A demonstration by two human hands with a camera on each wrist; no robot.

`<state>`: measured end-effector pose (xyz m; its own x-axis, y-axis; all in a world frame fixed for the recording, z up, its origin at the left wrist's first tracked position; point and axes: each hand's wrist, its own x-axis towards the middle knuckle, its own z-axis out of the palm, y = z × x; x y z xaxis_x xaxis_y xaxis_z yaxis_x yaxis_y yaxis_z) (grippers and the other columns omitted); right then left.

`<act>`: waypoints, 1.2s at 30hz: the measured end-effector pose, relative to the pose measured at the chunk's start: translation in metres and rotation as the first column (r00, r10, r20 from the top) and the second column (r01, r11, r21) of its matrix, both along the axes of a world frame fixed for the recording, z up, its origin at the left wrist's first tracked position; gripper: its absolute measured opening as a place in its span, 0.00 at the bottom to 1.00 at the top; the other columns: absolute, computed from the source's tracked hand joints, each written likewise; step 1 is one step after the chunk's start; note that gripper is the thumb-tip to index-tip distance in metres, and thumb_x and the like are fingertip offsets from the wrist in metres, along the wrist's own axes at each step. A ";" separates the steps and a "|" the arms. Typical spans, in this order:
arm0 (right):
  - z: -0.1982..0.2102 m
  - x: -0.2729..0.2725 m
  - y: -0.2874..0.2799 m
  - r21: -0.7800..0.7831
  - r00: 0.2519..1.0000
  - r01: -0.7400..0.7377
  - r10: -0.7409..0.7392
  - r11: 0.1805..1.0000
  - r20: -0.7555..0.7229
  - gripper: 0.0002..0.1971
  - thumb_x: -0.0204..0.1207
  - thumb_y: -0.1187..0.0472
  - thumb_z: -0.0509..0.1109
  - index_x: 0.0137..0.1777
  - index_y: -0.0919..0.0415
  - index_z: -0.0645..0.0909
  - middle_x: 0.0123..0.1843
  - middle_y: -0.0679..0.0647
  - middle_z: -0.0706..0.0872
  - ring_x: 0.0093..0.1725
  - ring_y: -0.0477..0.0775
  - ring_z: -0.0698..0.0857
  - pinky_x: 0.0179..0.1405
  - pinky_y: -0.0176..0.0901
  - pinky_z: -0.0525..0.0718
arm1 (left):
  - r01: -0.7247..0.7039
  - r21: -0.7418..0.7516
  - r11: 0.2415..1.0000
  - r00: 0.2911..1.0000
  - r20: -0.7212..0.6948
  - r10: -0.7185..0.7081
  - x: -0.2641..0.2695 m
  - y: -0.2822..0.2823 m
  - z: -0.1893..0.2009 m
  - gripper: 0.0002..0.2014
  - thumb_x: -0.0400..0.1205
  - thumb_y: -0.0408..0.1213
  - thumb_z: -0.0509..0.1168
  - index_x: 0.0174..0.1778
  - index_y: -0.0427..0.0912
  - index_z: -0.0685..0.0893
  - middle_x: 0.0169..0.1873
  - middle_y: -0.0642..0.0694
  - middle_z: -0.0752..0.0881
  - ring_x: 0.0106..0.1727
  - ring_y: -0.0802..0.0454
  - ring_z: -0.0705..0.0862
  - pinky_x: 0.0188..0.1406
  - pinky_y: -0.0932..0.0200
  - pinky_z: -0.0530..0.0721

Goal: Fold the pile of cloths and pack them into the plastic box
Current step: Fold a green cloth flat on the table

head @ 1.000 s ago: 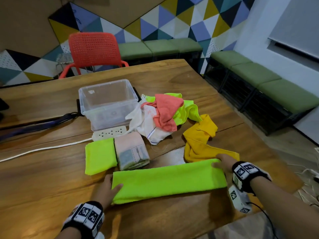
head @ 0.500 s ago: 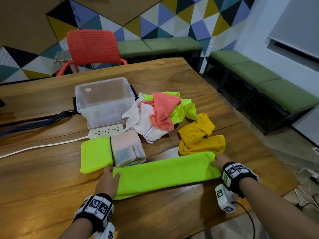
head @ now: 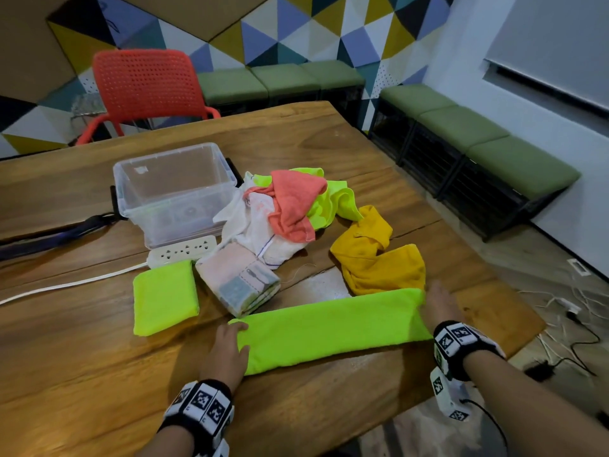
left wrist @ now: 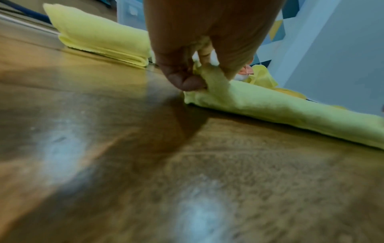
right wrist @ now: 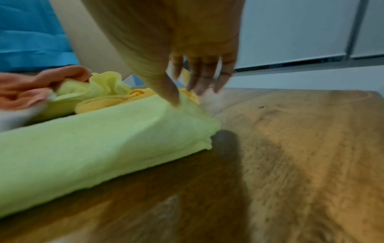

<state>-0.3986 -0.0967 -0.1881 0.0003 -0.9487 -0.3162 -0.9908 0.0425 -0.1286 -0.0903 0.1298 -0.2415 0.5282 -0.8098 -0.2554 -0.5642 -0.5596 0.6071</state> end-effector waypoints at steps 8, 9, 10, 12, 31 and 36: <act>-0.003 0.053 0.026 0.071 0.737 -0.675 0.675 0.734 0.027 0.23 0.78 0.51 0.67 0.72 0.50 0.70 0.69 0.56 0.72 0.69 0.59 0.73 0.64 0.47 0.75 | 0.150 0.097 0.984 0.796 0.579 -0.179 -0.002 -0.039 0.034 0.24 0.58 0.44 0.80 0.48 0.43 0.85 0.45 0.39 0.84 0.42 0.39 0.85 0.38 0.51 0.83; -0.004 0.060 0.029 0.069 0.723 -0.690 0.690 0.720 0.031 0.24 0.78 0.50 0.66 0.73 0.49 0.69 0.71 0.56 0.71 0.70 0.58 0.72 0.65 0.46 0.74 | 0.198 0.082 0.977 0.787 0.581 -0.208 0.003 -0.050 0.033 0.23 0.57 0.42 0.79 0.48 0.44 0.86 0.45 0.38 0.85 0.41 0.38 0.87 0.35 0.50 0.85; -0.005 0.068 0.032 0.084 0.708 -0.705 0.706 0.704 0.027 0.26 0.78 0.50 0.66 0.75 0.48 0.67 0.73 0.56 0.69 0.71 0.57 0.71 0.67 0.47 0.73 | 0.241 0.105 0.965 0.787 0.560 -0.258 0.007 -0.062 0.034 0.23 0.58 0.42 0.77 0.50 0.44 0.88 0.48 0.36 0.87 0.43 0.37 0.88 0.34 0.48 0.86; -0.007 0.082 0.040 0.156 0.655 -0.746 0.755 0.647 0.005 0.30 0.78 0.48 0.65 0.79 0.46 0.62 0.79 0.55 0.62 0.76 0.58 0.66 0.72 0.50 0.70 | 0.306 0.174 0.936 0.769 0.534 -0.350 0.011 -0.088 0.039 0.25 0.67 0.45 0.75 0.61 0.45 0.85 0.62 0.32 0.83 0.57 0.32 0.85 0.44 0.39 0.86; 0.006 0.084 0.021 -0.002 0.880 -0.461 0.457 0.887 -0.127 0.23 0.82 0.45 0.57 0.75 0.52 0.65 0.74 0.58 0.69 0.71 0.61 0.70 0.64 0.54 0.76 | 0.507 0.265 0.820 0.602 0.572 -0.557 0.019 -0.090 0.057 0.23 0.73 0.36 0.53 0.60 0.46 0.85 0.65 0.42 0.81 0.69 0.42 0.73 0.61 0.52 0.81; 0.000 0.081 -0.008 0.278 0.923 -0.278 0.336 0.920 -0.189 0.24 0.83 0.43 0.53 0.75 0.55 0.66 0.73 0.62 0.71 0.71 0.66 0.72 0.68 0.58 0.74 | 0.634 0.446 0.632 0.594 0.243 -0.767 -0.029 -0.083 0.036 0.26 0.87 0.42 0.49 0.83 0.52 0.52 0.83 0.44 0.48 0.84 0.42 0.47 0.79 0.40 0.55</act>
<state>-0.3175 -0.1047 -0.1877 0.1793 -0.8076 -0.5618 -0.9605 -0.2672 0.0776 -0.1192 0.0469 -0.2056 -0.0734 -0.8886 -0.4528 -0.9905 0.0121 0.1368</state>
